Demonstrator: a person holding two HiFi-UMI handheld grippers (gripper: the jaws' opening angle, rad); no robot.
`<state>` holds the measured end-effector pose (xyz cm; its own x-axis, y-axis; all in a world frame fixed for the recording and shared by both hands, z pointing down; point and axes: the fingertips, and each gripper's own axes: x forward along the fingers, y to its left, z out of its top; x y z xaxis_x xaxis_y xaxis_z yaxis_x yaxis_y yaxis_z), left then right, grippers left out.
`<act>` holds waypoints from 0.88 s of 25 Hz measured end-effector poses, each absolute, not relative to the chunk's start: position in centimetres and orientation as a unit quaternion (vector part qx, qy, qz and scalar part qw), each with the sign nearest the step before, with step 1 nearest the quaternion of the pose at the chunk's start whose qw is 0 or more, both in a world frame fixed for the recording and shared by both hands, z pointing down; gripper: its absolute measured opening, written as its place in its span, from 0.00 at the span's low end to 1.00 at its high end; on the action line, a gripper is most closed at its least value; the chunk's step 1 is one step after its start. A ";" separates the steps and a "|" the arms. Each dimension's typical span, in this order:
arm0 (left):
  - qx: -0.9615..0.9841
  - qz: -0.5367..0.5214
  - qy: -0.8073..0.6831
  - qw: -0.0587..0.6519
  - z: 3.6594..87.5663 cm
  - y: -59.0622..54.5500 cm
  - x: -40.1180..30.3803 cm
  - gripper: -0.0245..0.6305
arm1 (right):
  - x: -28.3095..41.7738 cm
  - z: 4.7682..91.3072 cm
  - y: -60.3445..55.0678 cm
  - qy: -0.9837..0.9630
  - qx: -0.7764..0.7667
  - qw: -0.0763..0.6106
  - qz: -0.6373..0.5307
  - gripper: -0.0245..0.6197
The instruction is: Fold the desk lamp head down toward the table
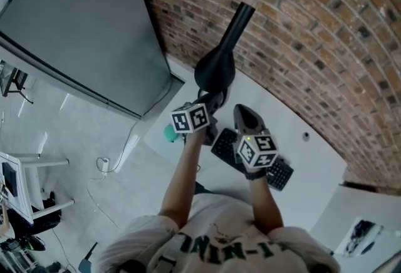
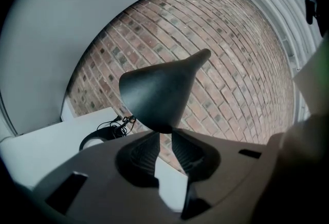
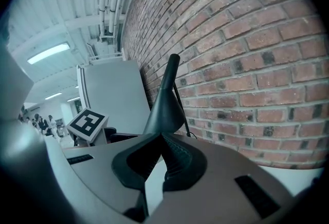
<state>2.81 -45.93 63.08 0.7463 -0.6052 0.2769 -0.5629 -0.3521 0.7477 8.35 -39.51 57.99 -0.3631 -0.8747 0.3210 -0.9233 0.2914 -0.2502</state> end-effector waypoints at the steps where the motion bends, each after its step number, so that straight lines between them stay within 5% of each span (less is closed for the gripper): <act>1: 0.823 -0.022 -0.355 0.442 63.1 -46.0 2.8 0.14 | 8.3 57.9 -39.4 -0.802 0.561 0.061 0.198 0.05; 22: 0.845 0.043 -0.410 0.339 60.9 -42.4 2.1 0.14 | 10.3 53.6 -36.6 -0.812 0.560 0.026 0.159 0.05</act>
<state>2.14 -42.38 60.94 0.6594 -0.6645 0.3517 -0.7233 -0.4330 0.5379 10.35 -36.60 53.64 -0.3705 -0.9023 0.2203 -0.9186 0.3209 -0.2304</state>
